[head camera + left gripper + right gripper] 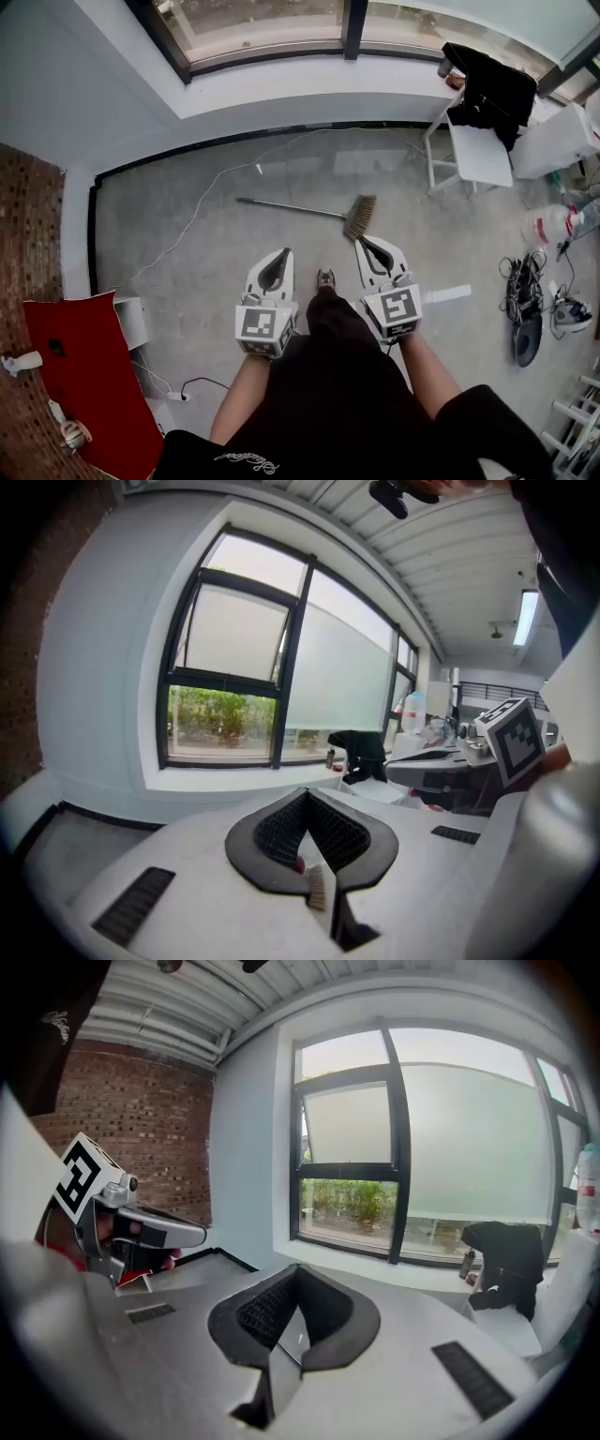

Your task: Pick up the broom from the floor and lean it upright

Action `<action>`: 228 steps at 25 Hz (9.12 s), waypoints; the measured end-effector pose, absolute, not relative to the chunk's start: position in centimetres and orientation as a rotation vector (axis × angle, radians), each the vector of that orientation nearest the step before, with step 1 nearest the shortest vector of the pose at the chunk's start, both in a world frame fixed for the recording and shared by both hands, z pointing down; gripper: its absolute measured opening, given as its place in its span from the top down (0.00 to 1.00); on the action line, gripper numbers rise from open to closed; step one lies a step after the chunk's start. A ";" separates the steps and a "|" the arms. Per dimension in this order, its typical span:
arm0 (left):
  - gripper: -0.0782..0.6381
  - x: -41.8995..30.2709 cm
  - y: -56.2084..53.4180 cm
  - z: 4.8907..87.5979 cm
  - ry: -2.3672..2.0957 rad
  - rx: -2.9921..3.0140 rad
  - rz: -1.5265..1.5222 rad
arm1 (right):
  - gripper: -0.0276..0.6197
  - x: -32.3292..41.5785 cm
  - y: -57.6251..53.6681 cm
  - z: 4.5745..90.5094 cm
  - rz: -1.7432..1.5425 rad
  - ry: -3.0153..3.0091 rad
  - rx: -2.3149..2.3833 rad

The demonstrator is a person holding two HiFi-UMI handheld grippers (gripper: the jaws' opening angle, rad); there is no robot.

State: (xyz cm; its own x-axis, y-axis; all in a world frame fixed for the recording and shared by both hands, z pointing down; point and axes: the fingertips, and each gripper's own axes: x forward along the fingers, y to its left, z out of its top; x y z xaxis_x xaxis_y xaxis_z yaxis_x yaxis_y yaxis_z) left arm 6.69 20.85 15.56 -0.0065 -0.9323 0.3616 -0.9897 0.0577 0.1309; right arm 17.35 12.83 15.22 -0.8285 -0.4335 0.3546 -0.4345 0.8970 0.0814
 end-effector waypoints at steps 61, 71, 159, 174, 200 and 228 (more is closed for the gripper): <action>0.88 -17.9 6.9 65.8 -1.961 1.566 0.460 | 0.95 -7.9 0.7 67.4 0.044 -2.296 -0.041; 0.88 -19.0 7.6 73.7 -1.723 1.680 0.675 | 0.95 -10.9 1.0 78.6 -0.009 -2.228 -0.084; 0.88 -18.6 10.2 71.0 -1.520 1.533 0.792 | 0.86 -12.5 -0.8 82.7 -0.205 -1.954 -0.152; 0.88 -15.7 1.8 66.7 -1.496 1.738 0.885 | 0.86 -9.7 -6.1 75.1 -0.120 -2.102 0.046; 0.88 -3.0 -4.6 58.6 -1.565 2.024 0.810 | 0.86 3.3 -10.7 63.7 -0.026 -2.294 0.359; 0.88 0.8 -7.4 55.9 -1.374 2.295 0.915 | 0.86 9.6 -15.3 59.9 0.293 -2.259 1.166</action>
State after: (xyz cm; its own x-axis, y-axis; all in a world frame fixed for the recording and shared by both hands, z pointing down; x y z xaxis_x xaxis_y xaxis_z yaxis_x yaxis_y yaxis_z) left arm 0.77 -7.44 55.95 0.3346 -0.6694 0.6632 -0.8699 -0.4901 -0.0557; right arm 9.61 -15.27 59.88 -0.4543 -0.6751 0.5812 -0.8012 0.5949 0.0648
